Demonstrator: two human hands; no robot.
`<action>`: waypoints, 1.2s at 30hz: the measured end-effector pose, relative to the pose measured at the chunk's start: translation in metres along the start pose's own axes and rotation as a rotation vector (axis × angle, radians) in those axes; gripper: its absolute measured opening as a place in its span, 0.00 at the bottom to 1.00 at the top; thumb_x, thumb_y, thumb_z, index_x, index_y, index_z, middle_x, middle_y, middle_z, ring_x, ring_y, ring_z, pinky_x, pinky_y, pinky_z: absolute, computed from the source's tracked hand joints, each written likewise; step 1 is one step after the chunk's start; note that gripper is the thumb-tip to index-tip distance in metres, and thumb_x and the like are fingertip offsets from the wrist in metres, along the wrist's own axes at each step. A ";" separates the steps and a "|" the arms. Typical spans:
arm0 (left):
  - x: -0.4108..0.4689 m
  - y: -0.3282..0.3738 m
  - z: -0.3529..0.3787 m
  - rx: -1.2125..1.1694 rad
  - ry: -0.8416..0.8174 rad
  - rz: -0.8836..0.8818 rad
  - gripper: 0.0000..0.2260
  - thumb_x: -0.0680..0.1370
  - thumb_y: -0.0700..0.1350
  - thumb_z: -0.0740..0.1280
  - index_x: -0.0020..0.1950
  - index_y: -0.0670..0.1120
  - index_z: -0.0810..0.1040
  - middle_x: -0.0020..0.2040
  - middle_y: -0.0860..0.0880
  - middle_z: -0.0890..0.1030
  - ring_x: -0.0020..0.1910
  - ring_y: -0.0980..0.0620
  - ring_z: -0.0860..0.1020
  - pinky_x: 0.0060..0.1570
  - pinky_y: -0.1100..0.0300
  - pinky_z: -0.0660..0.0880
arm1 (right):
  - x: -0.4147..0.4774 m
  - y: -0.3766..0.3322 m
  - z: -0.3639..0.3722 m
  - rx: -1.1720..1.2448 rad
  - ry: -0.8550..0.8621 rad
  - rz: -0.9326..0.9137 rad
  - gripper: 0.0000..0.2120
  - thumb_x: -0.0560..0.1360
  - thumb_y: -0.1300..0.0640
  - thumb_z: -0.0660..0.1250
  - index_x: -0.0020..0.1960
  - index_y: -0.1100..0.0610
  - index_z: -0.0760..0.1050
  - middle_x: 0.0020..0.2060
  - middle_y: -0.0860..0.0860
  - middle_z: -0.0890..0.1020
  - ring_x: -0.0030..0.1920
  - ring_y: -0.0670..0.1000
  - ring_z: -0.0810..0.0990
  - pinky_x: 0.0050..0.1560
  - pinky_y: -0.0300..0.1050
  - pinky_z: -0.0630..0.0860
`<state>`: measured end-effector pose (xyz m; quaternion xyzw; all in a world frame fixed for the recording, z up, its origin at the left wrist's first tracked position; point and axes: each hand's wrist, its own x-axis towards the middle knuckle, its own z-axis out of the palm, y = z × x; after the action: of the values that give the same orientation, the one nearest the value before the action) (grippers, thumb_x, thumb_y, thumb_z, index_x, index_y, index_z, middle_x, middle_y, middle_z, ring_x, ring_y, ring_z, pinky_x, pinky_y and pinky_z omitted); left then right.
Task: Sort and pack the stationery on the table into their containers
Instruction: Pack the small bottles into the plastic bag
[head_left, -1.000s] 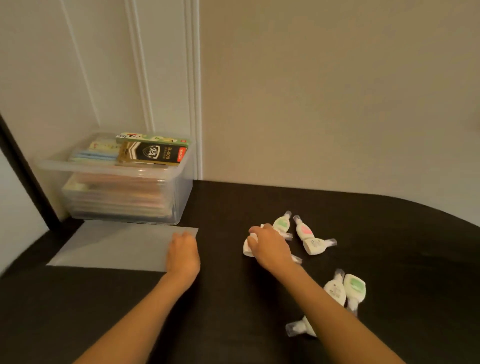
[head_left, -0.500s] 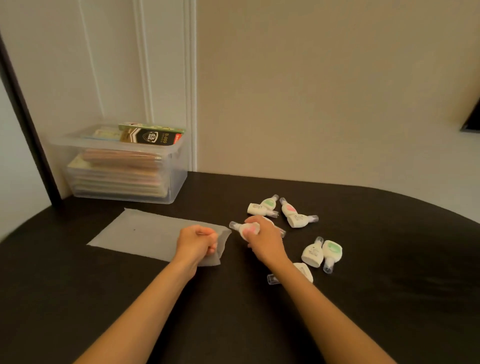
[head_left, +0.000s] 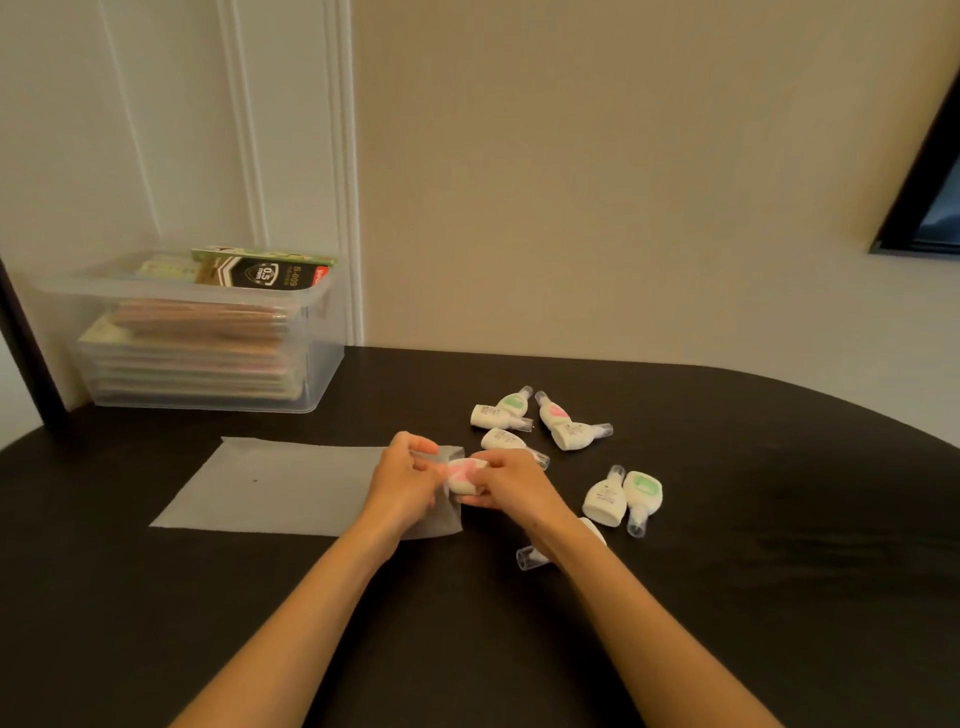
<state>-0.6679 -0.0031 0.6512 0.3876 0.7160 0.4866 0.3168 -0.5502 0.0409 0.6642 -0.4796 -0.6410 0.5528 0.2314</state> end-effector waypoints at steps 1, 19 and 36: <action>0.003 -0.001 -0.001 -0.012 0.001 0.002 0.08 0.78 0.38 0.62 0.54 0.49 0.69 0.47 0.44 0.76 0.35 0.52 0.73 0.30 0.62 0.68 | 0.000 0.001 0.001 0.014 0.003 -0.005 0.15 0.78 0.65 0.60 0.64 0.63 0.72 0.49 0.53 0.75 0.43 0.47 0.79 0.38 0.34 0.79; 0.015 -0.004 0.009 0.554 0.045 0.185 0.20 0.74 0.49 0.69 0.63 0.49 0.67 0.60 0.50 0.68 0.63 0.50 0.66 0.57 0.57 0.69 | -0.001 0.002 -0.061 -0.354 -0.145 -0.114 0.09 0.74 0.60 0.68 0.54 0.54 0.79 0.46 0.49 0.81 0.45 0.42 0.77 0.42 0.34 0.72; 0.006 -0.009 -0.007 0.581 0.059 0.125 0.19 0.73 0.49 0.71 0.62 0.46 0.73 0.60 0.47 0.74 0.55 0.50 0.73 0.48 0.61 0.72 | -0.002 0.015 -0.060 -0.766 -0.144 -0.320 0.08 0.73 0.58 0.69 0.51 0.58 0.79 0.44 0.48 0.78 0.44 0.44 0.75 0.48 0.39 0.73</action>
<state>-0.6786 -0.0029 0.6445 0.4911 0.8089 0.2907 0.1412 -0.4945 0.0676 0.6678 -0.3853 -0.8812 0.2636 0.0737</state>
